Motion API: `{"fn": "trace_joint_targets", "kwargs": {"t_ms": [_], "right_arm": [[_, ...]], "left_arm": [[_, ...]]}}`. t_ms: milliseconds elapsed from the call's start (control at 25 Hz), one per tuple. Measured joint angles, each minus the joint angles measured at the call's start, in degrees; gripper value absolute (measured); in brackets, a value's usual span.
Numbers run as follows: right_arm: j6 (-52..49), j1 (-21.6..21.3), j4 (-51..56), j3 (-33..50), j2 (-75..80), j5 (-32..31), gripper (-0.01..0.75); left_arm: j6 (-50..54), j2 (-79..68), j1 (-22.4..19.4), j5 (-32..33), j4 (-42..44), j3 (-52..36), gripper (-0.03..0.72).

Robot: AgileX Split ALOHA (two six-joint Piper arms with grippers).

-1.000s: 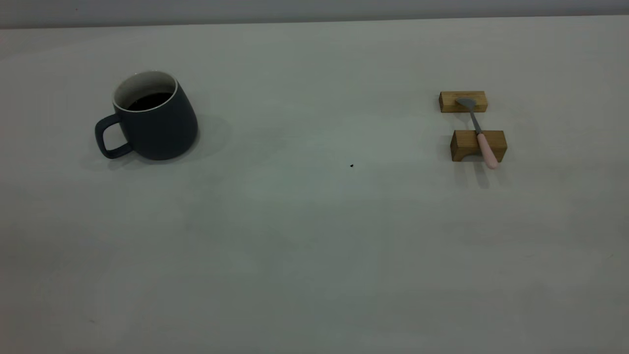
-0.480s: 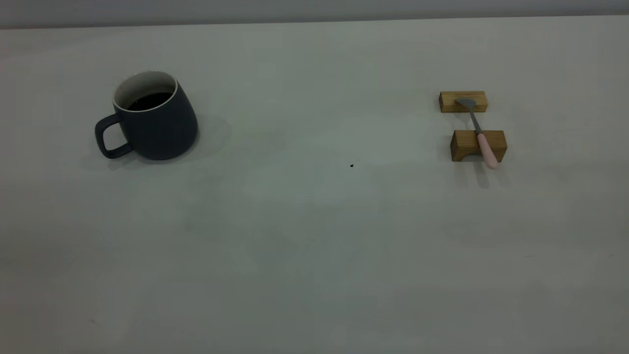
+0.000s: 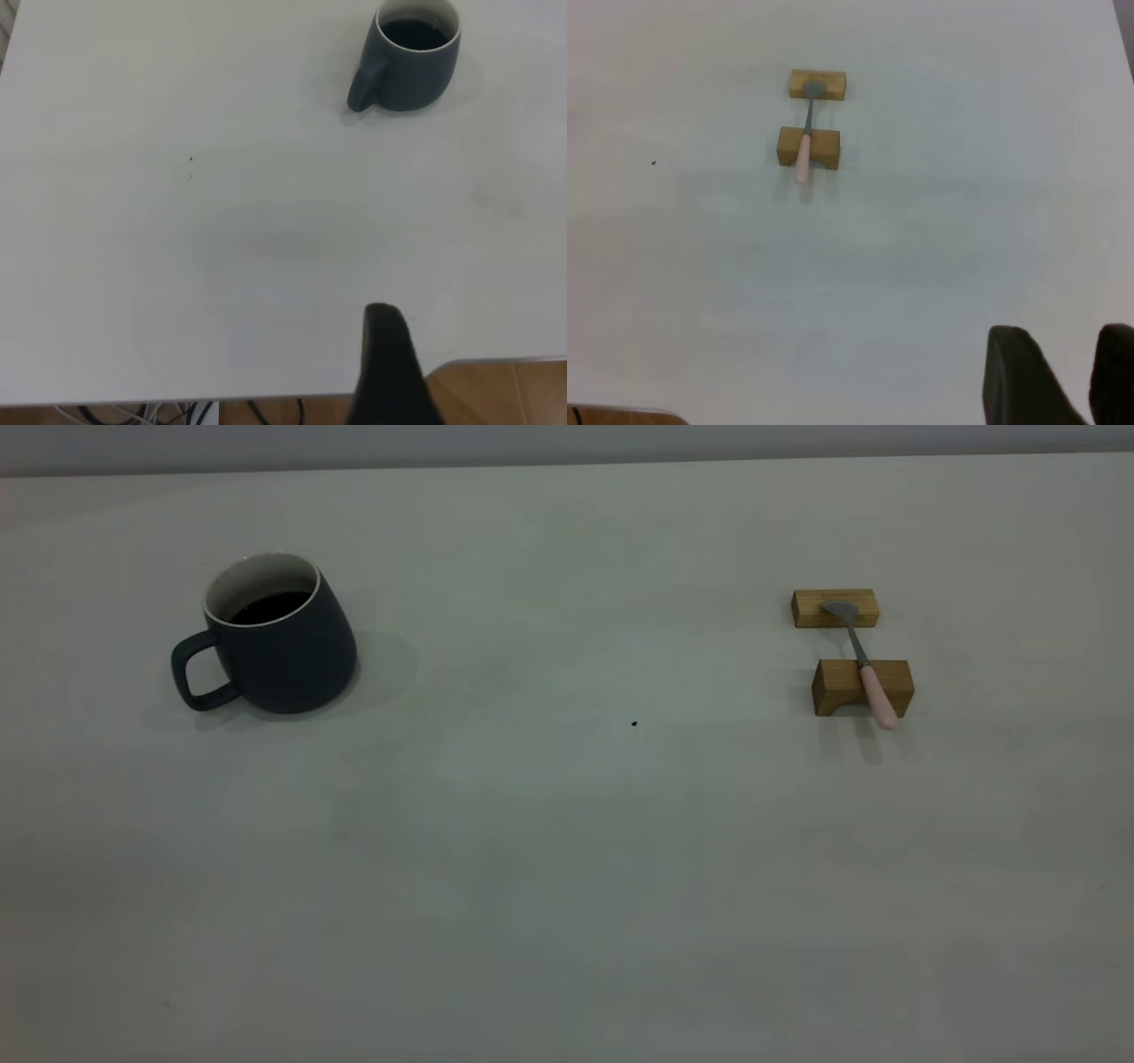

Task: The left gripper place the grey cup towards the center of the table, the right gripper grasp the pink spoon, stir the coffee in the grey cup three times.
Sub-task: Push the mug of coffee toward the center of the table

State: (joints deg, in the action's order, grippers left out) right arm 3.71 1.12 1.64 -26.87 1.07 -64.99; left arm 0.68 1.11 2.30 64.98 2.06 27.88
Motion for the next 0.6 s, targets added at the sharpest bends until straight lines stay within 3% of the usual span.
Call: {"fn": "trace_joint_targets", "kwargs": {"t_ms": [160, 360, 600], "right_arm": [[0.00, 0.00, 0.00, 0.00, 0.00, 0.00, 0.239], [0.00, 0.00, 0.00, 0.00, 0.00, 0.00, 0.239], [0.00, 0.00, 0.00, 0.00, 0.00, 0.00, 0.239]], "left_arm": [[-0.31, -3.55, 0.00, 0.16, 0.05, 0.07, 0.567], [-1.56, -18.99, 0.00, -0.97, 0.05, 4.67, 0.567], [-1.62, -41.40, 0.00, -11.79, 0.74, 10.98, 0.567]]}}
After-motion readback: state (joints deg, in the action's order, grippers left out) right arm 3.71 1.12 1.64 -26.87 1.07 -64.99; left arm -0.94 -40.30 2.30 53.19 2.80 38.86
